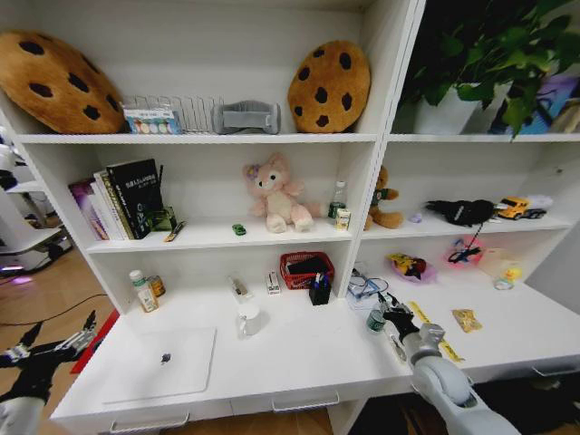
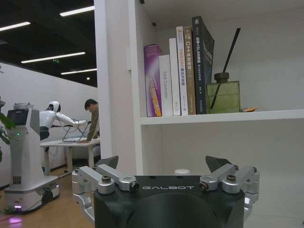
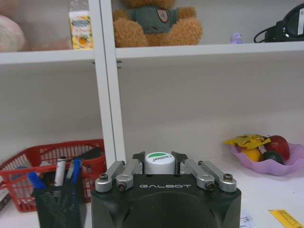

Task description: Organize the objects on the table.

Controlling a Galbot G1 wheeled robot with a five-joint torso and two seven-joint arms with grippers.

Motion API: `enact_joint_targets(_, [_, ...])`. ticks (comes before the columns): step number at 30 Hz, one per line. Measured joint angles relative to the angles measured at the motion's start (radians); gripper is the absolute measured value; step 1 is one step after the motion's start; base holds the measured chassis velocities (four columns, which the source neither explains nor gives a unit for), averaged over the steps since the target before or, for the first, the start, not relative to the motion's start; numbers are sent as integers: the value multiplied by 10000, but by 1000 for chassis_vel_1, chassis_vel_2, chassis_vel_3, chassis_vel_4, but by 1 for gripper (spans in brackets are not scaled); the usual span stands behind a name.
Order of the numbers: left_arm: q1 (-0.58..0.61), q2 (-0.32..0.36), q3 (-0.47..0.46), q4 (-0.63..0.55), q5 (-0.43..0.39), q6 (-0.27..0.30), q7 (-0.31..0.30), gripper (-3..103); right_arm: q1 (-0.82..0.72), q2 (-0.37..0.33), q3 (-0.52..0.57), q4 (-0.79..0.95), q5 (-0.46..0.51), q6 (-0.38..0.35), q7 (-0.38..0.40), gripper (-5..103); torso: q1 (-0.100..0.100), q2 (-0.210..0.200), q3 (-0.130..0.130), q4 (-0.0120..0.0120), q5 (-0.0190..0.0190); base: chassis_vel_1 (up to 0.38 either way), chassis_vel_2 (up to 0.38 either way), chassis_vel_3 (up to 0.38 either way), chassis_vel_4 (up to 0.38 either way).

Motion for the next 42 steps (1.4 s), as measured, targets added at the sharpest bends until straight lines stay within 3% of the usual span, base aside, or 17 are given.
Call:
enact_joint_targets(5, [0,0,0,0,0,0,4,100,-1295,89,692,1698,81,-203,122,29,0,1,-1,0,0,0,0,0,0])
enact_joint_targets(7, [1,0,0,0,0,0,1,100,-2750,321,1339,2820,-70,-287,170,29,-1,1,-1,-1,1,0,0,0,0])
enact_joint_targets(10, [1,0,0,0,0,0,1,100,-3506,475,1705,3276,-220,-250,168,29,-1,1,-1,-2,1,0,0,0,0])
enact_joint_targets(13, [0,0,0,0,0,0,0,100,-4928,849,2276,3938,-698,128,83,29,-4,2,-2,-4,-3,0,0,0,0])
enact_joint_targets(19, [1,0,0,1,0,0,0,100,-6052,1211,2094,3975,-1669,1054,-202,29,-3,2,-1,1,0,0,0,0,0])
enact_joint_targets(25, [0,0,0,0,0,0,0,100,-6777,1713,1454,2766,-2905,2242,-394,29,-4,2,-2,-2,0,0,0,0,0])
enact_joint_targets(30, [0,0,0,0,0,0,0,100,-6646,1787,1168,1404,-3098,2633,-416,29,-3,1,-1,-1,1,0,0,0,0])
enact_joint_targets(35, [0,0,0,1,0,0,0,100,-6125,1790,940,80,-3209,2734,-396,29,-1,2,0,-1,0,0,0,0,0])
enact_joint_targets(41, [1,0,0,1,-1,0,-1,100,-4517,1833,-70,-3657,-4180,3426,-434,29,0,0,0,0,5,0,0,0,0])
enact_joint_targets(42, [1,0,0,1,-1,0,-1,100,-4517,1833,-70,-3657,-4180,3426,-434,29,0,0,0,0,5,0,0,0,0])
